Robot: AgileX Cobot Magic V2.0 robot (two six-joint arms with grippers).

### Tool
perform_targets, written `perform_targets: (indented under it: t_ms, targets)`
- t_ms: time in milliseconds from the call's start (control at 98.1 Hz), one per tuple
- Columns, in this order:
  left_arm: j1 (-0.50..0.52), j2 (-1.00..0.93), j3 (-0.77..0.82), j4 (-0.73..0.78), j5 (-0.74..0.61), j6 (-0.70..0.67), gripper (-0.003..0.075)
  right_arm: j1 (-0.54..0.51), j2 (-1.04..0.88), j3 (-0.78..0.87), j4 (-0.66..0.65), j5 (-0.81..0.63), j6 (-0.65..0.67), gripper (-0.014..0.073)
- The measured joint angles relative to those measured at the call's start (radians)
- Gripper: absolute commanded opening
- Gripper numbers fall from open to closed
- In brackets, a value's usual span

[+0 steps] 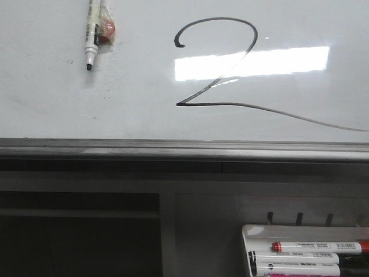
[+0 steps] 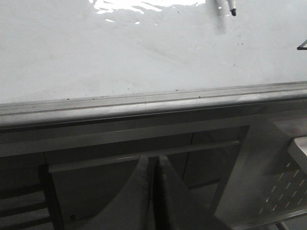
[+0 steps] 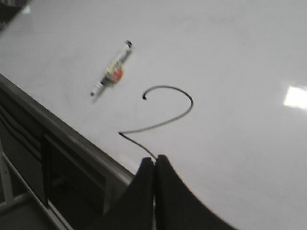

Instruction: Write number 2 on whiteboard

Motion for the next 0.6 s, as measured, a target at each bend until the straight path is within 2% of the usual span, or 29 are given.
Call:
perform_targets:
  t_ms: [183, 347, 469, 601]
  targets:
    - [0.000, 0.000, 0.000, 0.000, 0.000, 0.000, -0.0020, 0.000, 0.000, 0.040, -0.009, 0.055, 0.000, -0.0072]
    - [0.000, 0.000, 0.000, 0.000, 0.000, 0.000, -0.0020, -0.057, 0.000, 0.080, -0.037, -0.020, 0.000, -0.0072]
    - [0.000, 0.000, 0.000, 0.000, 0.000, 0.000, -0.0020, -0.196, 0.000, 0.117, 0.061, -0.098, -0.004, -0.0072]
    - [0.000, 0.000, 0.000, 0.000, 0.000, 0.000, -0.0020, -0.445, 0.000, 0.184, 0.273, -0.186, -0.069, -0.0072]
